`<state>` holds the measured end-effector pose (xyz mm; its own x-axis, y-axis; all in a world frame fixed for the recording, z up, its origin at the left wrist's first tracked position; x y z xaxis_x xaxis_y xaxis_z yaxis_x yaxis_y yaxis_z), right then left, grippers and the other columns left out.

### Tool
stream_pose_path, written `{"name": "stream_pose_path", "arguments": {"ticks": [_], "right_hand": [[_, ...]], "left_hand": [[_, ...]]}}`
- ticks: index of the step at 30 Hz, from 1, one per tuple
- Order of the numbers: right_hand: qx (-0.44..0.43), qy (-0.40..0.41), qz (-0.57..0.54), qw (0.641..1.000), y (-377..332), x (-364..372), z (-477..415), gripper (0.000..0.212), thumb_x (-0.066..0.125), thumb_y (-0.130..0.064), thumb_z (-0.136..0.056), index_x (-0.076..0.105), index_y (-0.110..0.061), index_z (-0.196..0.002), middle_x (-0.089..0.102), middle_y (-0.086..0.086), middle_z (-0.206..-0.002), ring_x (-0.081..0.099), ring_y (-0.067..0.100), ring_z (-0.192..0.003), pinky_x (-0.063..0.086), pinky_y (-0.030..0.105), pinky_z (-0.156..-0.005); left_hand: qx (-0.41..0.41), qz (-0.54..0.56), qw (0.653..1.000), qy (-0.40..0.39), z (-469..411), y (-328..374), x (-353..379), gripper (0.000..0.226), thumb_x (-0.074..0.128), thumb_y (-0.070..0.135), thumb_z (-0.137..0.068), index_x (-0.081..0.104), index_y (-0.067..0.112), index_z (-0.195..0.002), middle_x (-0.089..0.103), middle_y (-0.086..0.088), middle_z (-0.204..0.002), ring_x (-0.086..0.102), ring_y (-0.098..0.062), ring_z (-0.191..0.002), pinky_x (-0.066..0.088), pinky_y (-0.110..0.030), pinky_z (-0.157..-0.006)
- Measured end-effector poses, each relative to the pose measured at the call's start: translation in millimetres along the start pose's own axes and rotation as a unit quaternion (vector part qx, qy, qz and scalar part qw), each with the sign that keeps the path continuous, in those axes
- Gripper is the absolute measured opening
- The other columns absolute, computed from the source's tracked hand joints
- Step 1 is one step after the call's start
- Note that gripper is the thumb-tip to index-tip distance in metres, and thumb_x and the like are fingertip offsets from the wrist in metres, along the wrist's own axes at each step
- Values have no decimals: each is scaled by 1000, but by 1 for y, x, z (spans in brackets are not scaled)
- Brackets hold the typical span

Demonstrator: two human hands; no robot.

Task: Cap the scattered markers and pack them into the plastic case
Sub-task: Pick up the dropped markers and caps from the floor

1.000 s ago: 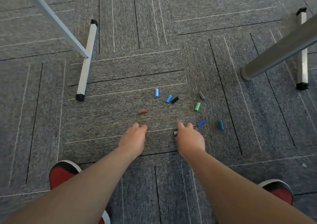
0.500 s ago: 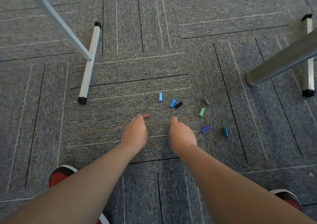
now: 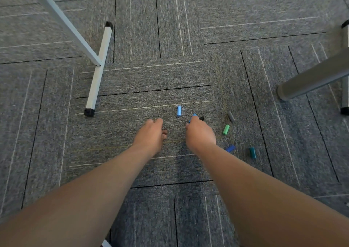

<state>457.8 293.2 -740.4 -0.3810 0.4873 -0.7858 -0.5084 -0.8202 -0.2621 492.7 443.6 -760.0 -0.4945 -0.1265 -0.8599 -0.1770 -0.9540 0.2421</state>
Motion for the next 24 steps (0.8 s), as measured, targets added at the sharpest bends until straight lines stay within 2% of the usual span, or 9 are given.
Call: {"name": "stream_pose_path", "arguments": {"ticks": [4, 7, 9, 12, 14, 18, 20, 22, 24], "right_hand": [[4, 11, 42, 999, -3, -7, -6, 21, 46, -3, -95, 51, -8, -115, 57, 3, -84, 57, 23, -72, 47, 34, -59], [40, 34, 20, 998, 0, -11, -14, 11, 45, -8, -96, 51, -11, -105, 53, 1, -75, 54, 22, -68, 42, 32, -57], [70, 44, 5, 997, 3, -12, -21, 9, 46, -14, -99, 51, -11, -105, 55, 1, -75, 54, 21, -65, 39, 30, -53], [109, 40, -16, 993, 3, -13, -32, 25, 51, -34, -100, 55, -10, -103, 63, 3, -76, 60, 22, -63, 43, 30, -50], [113, 34, -2, 993, 0, -14, -37, 35, 54, -43, -98, 59, -8, -94, 62, 3, -70, 59, 21, -58, 43, 29, -49], [103, 30, 49, 993, -5, -14, -41, 33, 59, -25, -97, 50, -12, -68, 54, 1, -60, 49, 17, -49, 31, 25, -43], [94, 22, 55, 994, -9, -16, -41, 26, 55, -13, -97, 53, -12, -71, 54, 1, -62, 51, 17, -52, 36, 25, -47], [90, 9, 47, 995, -12, -17, -42, 21, 51, -6, -95, 55, -11, -75, 55, 1, -65, 53, 19, -57, 43, 28, -53], [95, 12, 16, 995, -9, -18, -45, 23, 50, -14, -95, 55, -12, -73, 59, 2, -68, 53, 18, -55, 41, 26, -52]], "left_hand": [[22, -17, 1000, 0, -7, 0, 2, 8, 62, 16, -94, 54, 18, -95, 49, 1, -94, 52, -9, -76, 40, -23, -62], [12, -18, 1000, -8, -13, 2, 0, 10, 57, 8, -95, 55, 11, -104, 51, -1, -92, 54, -12, -76, 43, -23, -61], [7, -6, 1000, -6, -18, 4, -5, 13, 54, 5, -96, 54, 8, -108, 52, -1, -89, 53, -12, -74, 38, -20, -53], [-1, 29, 1000, 13, -29, 11, -15, 11, 48, 5, -98, 53, 8, -107, 52, 1, -83, 50, -9, -68, 33, -20, -49], [-3, 52, 998, 24, -37, 17, -23, 10, 43, 6, -100, 51, 8, -105, 53, 0, -81, 49, -10, -64, 30, -21, -48], [-11, 91, 995, 23, -51, 29, -30, 8, 43, 10, -100, 52, 12, -100, 59, -2, -83, 52, -13, -65, 37, -27, -49], [-16, 101, 994, 21, -57, 33, -27, 4, 48, 15, -101, 51, 12, -100, 58, 0, -82, 53, -12, -66, 40, -28, -50], [-19, 104, 994, 19, -61, 37, -23, 8, 52, 19, -100, 50, 11, -102, 56, 1, -81, 50, -10, -64, 34, -26, -49], [-18, 101, 995, 20, -64, 42, -19, 14, 54, 23, -100, 49, 9, -101, 53, 2, -79, 46, -8, -62, 29, -25, -49]]}}
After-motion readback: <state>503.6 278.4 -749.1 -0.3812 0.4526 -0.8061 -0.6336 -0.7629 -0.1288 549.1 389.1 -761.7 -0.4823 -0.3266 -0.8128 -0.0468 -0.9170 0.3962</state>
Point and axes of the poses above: each hand's wrist, its own z-axis away from the middle knuckle, its own x-axis out of the palm, y = z × x, the point moved 2 cm from there along -z, towards the middle knuckle
